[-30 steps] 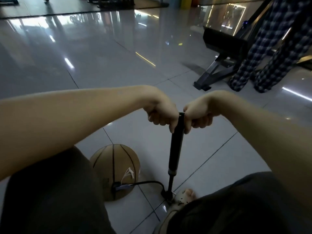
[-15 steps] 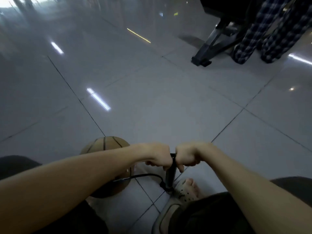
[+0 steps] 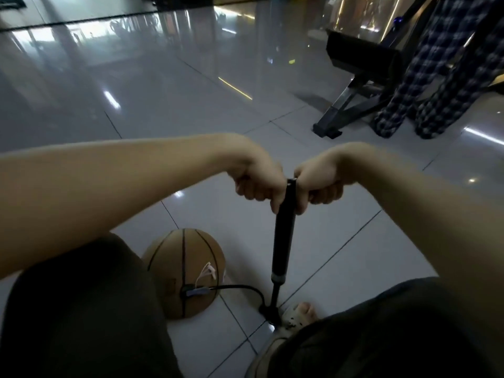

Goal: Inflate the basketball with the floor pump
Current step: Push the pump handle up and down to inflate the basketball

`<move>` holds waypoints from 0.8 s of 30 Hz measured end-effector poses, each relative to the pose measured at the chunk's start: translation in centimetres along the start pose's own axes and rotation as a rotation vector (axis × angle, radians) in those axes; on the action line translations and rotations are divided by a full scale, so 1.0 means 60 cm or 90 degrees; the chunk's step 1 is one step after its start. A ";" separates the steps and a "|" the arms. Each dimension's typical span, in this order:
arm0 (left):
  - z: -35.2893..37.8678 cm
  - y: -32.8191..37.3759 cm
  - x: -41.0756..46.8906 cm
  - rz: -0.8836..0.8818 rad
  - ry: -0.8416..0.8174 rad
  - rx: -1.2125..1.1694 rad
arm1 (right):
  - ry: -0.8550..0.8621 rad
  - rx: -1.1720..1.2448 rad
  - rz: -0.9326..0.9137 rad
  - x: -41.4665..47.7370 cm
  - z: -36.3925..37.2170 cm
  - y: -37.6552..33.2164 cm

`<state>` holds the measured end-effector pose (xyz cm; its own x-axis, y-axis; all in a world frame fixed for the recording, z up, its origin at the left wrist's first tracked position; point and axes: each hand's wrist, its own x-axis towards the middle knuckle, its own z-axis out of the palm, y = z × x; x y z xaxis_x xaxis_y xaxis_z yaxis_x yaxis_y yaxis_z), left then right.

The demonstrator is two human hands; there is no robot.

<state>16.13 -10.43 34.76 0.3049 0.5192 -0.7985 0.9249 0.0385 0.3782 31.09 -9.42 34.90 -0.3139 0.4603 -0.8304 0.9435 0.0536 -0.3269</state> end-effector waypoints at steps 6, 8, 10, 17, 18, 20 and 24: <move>0.068 -0.022 0.110 -0.040 -0.032 0.046 | -0.019 0.017 0.033 0.111 0.069 0.065; 0.102 -0.036 0.151 -0.039 -0.025 0.050 | -0.030 0.026 0.026 0.154 0.100 0.088; 0.124 -0.051 0.176 -0.030 -0.011 0.043 | -0.026 0.026 0.012 0.182 0.120 0.100; 0.224 -0.075 0.207 0.004 0.029 0.070 | -0.069 -0.050 0.009 0.241 0.205 0.121; 0.241 -0.074 0.201 0.016 0.037 0.083 | -0.060 -0.071 0.011 0.240 0.220 0.124; 0.262 -0.075 0.177 0.033 0.047 0.104 | -0.045 -0.107 0.015 0.221 0.244 0.118; 0.241 -0.070 0.131 -0.010 0.046 0.079 | -0.038 -0.089 0.054 0.164 0.226 0.077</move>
<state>17.94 -18.83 20.14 0.2769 0.5800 -0.7661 0.9519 -0.0566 0.3012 30.91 -16.66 19.14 -0.2342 0.4148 -0.8793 0.9712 0.1408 -0.1923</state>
